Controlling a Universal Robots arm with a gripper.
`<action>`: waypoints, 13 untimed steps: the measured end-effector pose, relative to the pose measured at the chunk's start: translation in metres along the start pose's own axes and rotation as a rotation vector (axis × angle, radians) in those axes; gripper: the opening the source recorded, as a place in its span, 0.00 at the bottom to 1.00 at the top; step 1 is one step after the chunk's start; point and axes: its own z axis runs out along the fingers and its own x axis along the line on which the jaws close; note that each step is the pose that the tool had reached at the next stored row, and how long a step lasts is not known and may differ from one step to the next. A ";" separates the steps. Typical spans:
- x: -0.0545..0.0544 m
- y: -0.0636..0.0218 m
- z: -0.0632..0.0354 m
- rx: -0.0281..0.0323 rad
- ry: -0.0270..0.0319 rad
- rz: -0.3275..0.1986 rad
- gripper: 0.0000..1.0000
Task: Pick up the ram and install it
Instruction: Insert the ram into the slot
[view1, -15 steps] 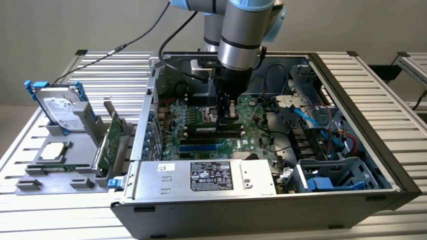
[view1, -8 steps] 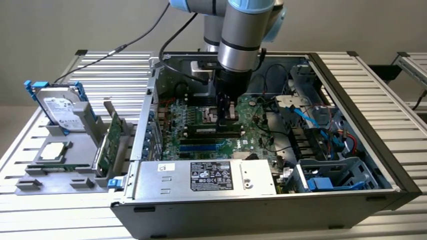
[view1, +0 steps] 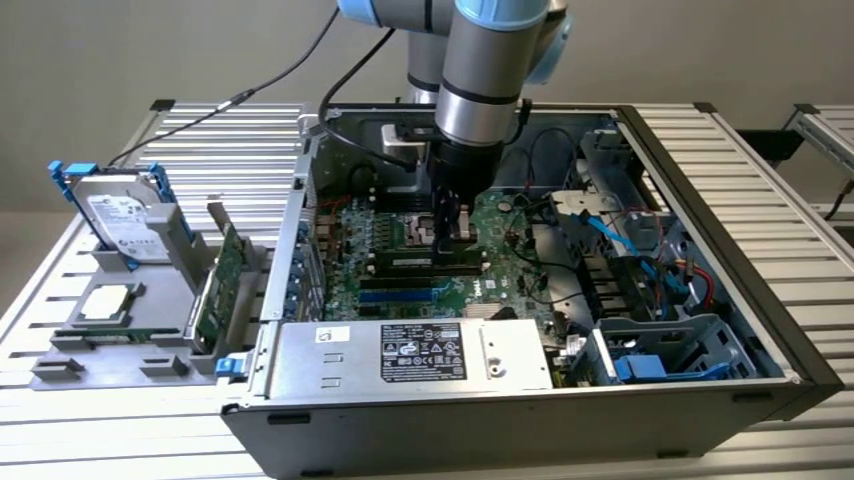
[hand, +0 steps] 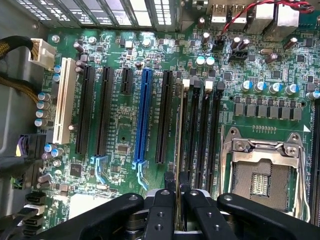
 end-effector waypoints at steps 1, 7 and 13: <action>0.000 0.0000 0.0001 -0.0001 0.0001 0.000 0.14; -0.001 -0.0002 0.0006 -0.0002 -0.0001 0.000 0.14; -0.002 -0.0006 0.0014 -0.0004 -0.0001 0.000 0.14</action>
